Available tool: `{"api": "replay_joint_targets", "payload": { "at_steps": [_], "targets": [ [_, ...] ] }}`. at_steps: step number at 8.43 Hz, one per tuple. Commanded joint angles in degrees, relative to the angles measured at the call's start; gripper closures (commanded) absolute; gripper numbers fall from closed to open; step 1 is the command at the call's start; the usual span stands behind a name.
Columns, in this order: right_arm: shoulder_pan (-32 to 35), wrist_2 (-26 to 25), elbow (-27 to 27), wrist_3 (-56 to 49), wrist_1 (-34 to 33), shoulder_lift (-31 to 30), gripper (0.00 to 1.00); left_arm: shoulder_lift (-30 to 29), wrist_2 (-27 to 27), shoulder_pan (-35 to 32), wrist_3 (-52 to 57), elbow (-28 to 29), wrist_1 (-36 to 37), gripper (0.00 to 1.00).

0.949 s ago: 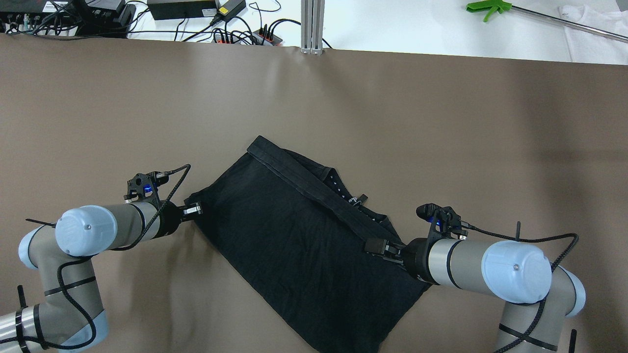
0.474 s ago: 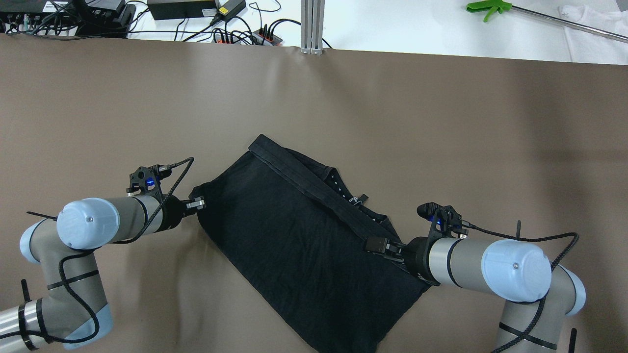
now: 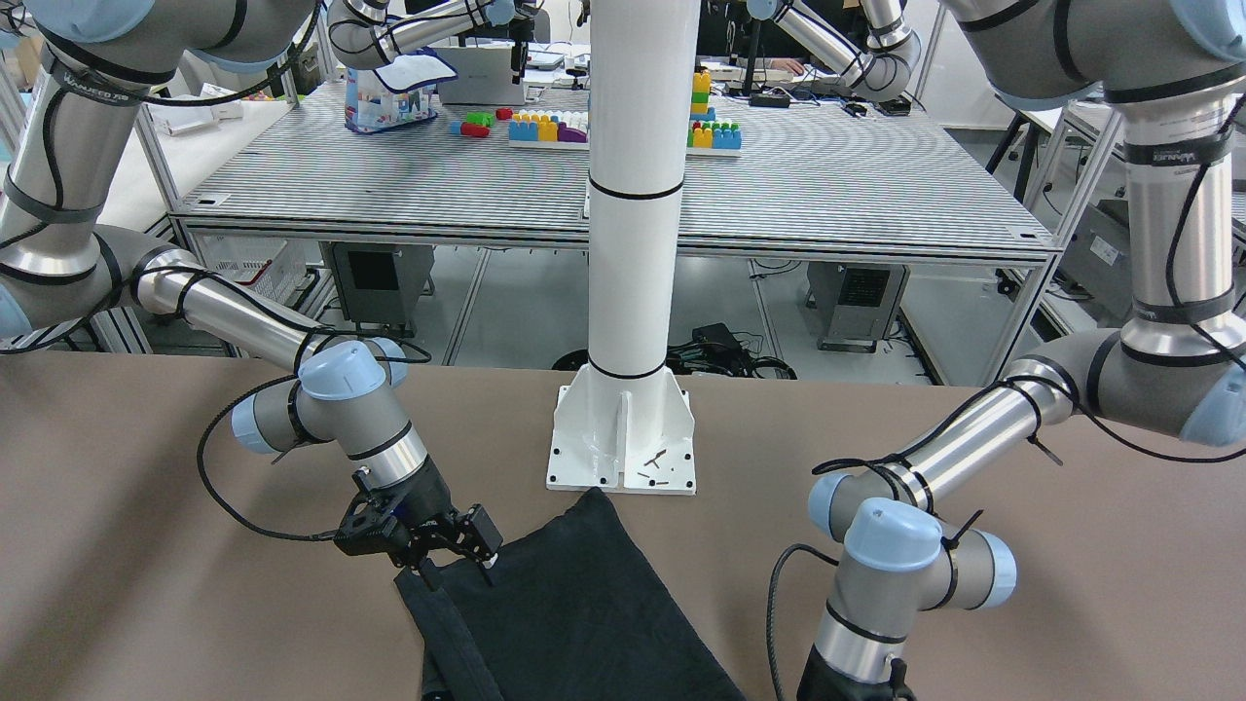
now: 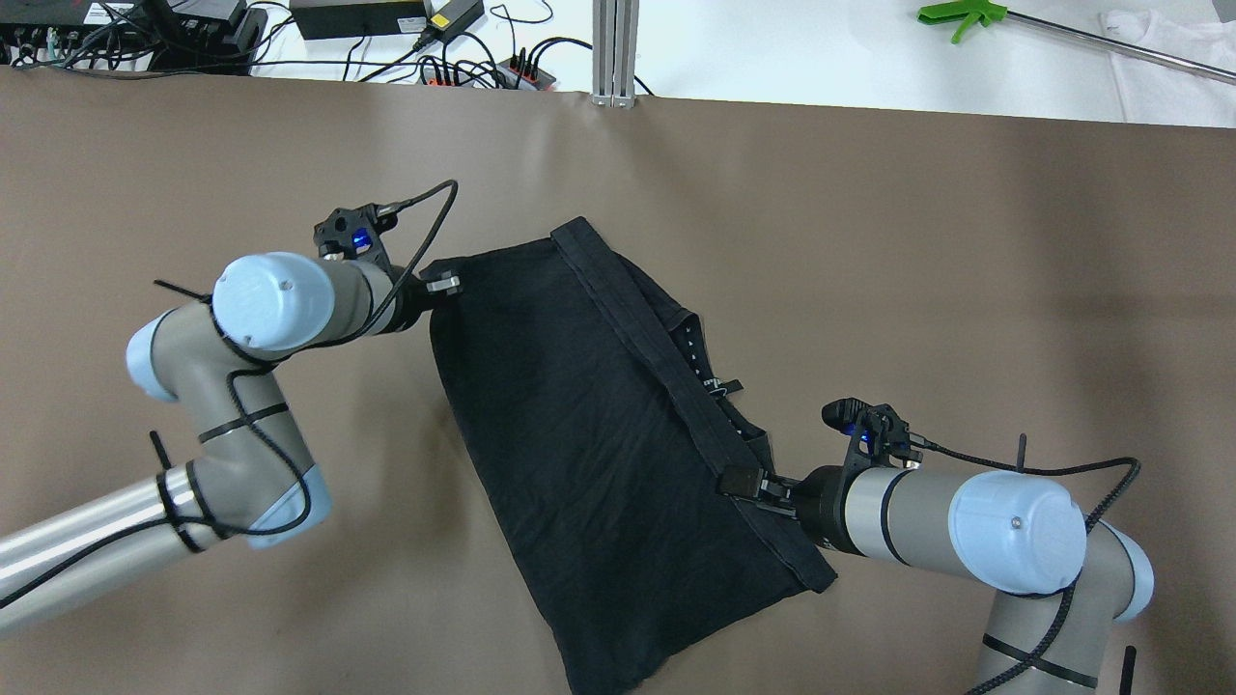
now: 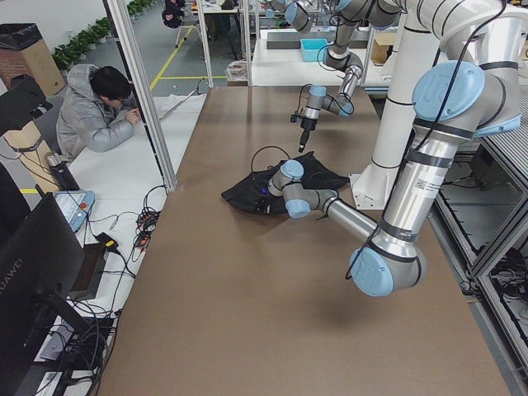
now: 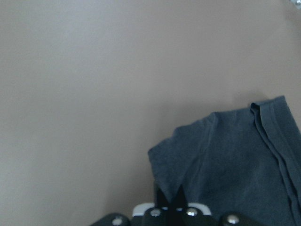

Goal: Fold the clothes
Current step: 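Fold the held end with the left gripper over toward the far edge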

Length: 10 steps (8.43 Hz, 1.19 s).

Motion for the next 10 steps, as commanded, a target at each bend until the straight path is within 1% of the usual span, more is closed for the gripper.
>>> {"api": "replay_joint_targets", "payload": {
  "at_steps": [1,2,4,5,7,8,9,10],
  "targets": [
    [0.09,0.00,0.09,-0.08,0.02,-0.05,0.06,-13.99,-0.06,-4.60,0.51,15.64,0.58,1.00],
    [0.09,-0.08,0.09,-0.08,0.11,-0.05,0.06,-17.42,0.73,-4.69,0.51,19.78,0.40,1.00],
    [0.09,-0.17,0.26,0.00,0.20,0.04,0.06,-24.02,4.58,-4.17,0.34,27.86,0.05,1.00],
    [0.18,-1.74,0.17,0.00,0.02,-0.05,0.06,-26.57,5.99,-3.82,0.25,30.78,-0.30,1.00],
    [0.70,-2.02,0.09,0.00,-0.15,0.04,0.06,-26.95,6.62,-3.82,0.34,31.42,-0.65,1.00],
    [0.70,-2.19,0.00,0.00,-0.15,0.04,0.06,-26.95,7.75,-3.73,0.25,31.42,-0.74,1.00],
    [0.79,-2.19,0.00,0.00,-0.15,0.04,0.06,-26.86,7.85,-3.73,0.42,31.51,-0.66,0.26],
    [0.79,-2.19,0.08,0.00,-0.15,0.04,0.06,-27.04,10.72,-3.64,0.34,31.60,-0.65,0.00]
  ]
}}
